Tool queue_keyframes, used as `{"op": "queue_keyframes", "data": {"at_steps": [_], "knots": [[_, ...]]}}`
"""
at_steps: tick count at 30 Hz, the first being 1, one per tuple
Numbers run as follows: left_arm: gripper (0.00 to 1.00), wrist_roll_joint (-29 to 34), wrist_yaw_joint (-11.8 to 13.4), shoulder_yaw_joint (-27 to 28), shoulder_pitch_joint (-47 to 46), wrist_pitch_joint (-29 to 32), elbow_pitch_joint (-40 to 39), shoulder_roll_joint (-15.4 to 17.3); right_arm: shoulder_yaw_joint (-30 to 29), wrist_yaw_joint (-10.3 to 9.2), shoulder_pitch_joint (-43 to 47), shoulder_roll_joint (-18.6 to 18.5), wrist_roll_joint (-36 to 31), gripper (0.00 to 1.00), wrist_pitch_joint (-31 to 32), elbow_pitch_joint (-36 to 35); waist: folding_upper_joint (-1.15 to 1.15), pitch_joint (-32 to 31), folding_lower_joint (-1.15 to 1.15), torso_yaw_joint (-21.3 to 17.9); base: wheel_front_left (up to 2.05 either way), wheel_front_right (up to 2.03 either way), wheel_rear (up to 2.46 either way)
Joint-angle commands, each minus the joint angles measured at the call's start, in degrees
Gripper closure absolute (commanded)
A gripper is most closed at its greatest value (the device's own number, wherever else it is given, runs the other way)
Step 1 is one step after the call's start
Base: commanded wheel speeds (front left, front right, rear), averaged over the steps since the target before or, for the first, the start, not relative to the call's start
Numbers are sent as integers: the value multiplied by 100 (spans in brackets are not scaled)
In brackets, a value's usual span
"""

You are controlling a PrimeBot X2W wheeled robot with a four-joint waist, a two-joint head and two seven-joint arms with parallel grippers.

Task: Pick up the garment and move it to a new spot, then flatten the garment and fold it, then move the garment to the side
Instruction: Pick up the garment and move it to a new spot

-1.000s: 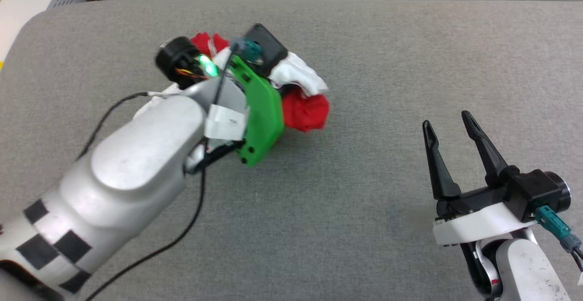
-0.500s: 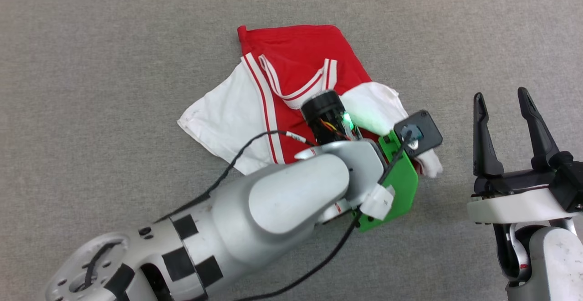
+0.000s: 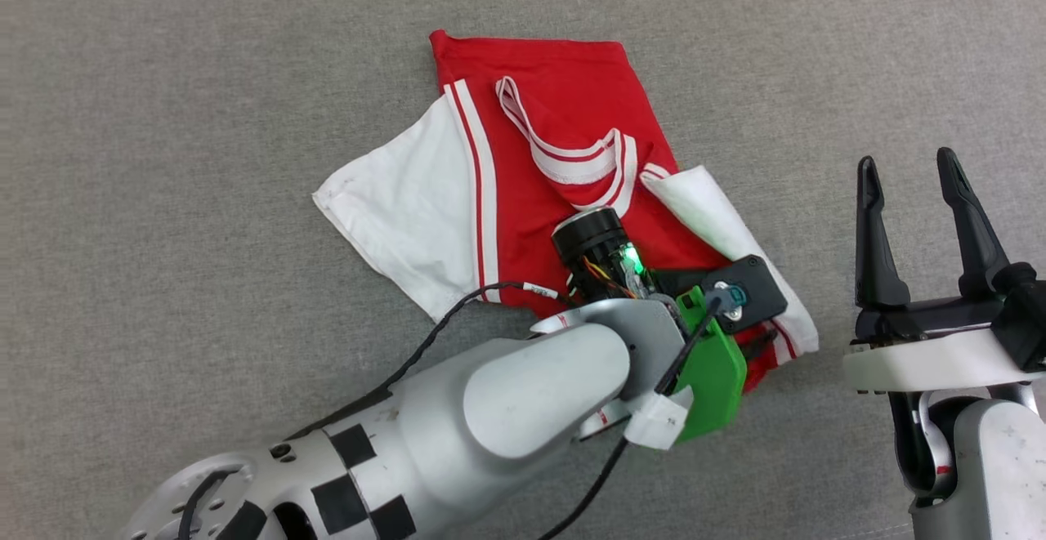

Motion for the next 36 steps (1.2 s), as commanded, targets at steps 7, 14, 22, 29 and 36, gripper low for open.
{"op": "queue_keyframes", "data": {"at_steps": [7, 14, 22, 29, 36], "knots": [[0, -193, 94, 234, -160, -1612, 414, -3, -58, 23, 355, 12, -85, 0, -35, 64, 0, -999, 0, 604, 0, 0, 0], [0, -142, 941, 831, 295, -2542, 409, 440, -48, 23, 621, 12, -80, 0, -35, 103, 0, -1504, 0, 871, 0, 0, 0], [0, 244, 2004, 2266, 1476, -2676, -664, 1345, -41, 23, 927, 12, -78, 0, -35, 71, 0, -1898, 0, 1135, 0, 0, 0], [0, 802, 2613, 3714, 2967, -2678, -1607, 1907, -4, 23, 1066, 12, -85, 0, -35, 53, 0, -2083, 0, 1212, 0, 0, 0], [0, 1159, 2563, 5065, 4444, -2678, -2284, 1828, 59, 23, 1202, 13, 9, 0, -35, 117, 0, -2201, 0, 1224, 0, 0, 0]]}}
